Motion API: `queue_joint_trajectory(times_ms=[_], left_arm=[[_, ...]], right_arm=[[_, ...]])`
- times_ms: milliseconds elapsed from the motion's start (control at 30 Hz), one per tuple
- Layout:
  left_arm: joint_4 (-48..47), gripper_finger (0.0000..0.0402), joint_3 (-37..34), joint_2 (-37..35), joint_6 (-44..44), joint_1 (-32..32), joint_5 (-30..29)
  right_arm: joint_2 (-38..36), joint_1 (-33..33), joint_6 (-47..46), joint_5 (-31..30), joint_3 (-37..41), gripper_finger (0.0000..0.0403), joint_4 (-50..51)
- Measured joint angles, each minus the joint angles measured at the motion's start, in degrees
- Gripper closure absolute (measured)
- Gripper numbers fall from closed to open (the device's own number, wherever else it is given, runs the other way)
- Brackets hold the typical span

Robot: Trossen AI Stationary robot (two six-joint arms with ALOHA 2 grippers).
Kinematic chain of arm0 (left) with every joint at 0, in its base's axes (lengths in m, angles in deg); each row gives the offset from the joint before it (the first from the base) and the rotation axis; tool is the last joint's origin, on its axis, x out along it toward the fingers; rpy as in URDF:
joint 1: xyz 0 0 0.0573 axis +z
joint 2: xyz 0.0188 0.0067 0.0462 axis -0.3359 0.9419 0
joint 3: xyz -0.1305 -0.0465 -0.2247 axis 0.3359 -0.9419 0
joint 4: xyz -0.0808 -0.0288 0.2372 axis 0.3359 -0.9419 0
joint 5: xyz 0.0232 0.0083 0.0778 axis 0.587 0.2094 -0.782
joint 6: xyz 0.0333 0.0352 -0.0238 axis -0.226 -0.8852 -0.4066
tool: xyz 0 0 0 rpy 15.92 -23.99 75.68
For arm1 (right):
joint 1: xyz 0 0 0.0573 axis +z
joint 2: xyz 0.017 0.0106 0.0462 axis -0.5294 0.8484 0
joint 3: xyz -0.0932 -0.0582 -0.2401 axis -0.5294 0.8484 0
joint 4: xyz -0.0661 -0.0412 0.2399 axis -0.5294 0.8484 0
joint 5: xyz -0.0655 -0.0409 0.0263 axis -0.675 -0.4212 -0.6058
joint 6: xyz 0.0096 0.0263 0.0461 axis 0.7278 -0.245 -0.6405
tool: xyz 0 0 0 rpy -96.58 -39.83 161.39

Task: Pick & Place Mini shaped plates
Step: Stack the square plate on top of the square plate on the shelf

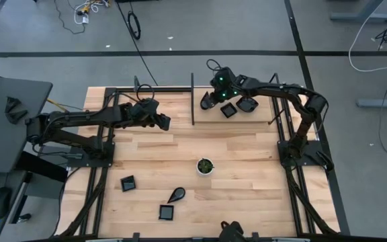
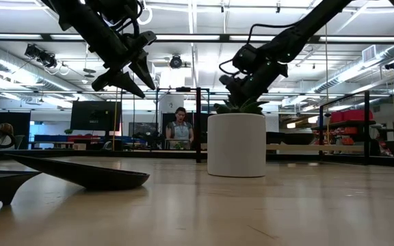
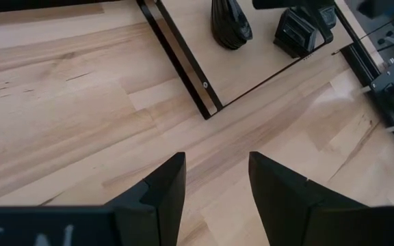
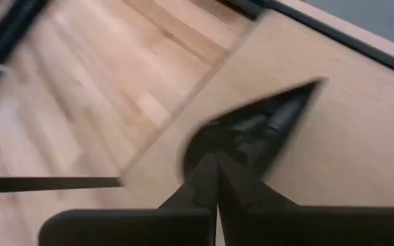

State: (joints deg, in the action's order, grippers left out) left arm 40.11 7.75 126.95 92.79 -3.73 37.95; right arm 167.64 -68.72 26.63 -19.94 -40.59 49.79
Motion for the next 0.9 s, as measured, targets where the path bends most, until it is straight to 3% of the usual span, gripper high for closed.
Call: queue_joint_trajectory(times_ms=[400,900], left_arm=[[0.00,0.0236,0.00,0.00,-0.04,0.00,0.01],[0.00,0.0236,0.00,0.00,-0.02,0.00,0.01]], right_arm=[[5.76,1.39,-3.16,0.57,0.02,0.0399,-5.14],[3.74,1.71,-1.65,-0.60,0.02,0.0399,-2.13]])
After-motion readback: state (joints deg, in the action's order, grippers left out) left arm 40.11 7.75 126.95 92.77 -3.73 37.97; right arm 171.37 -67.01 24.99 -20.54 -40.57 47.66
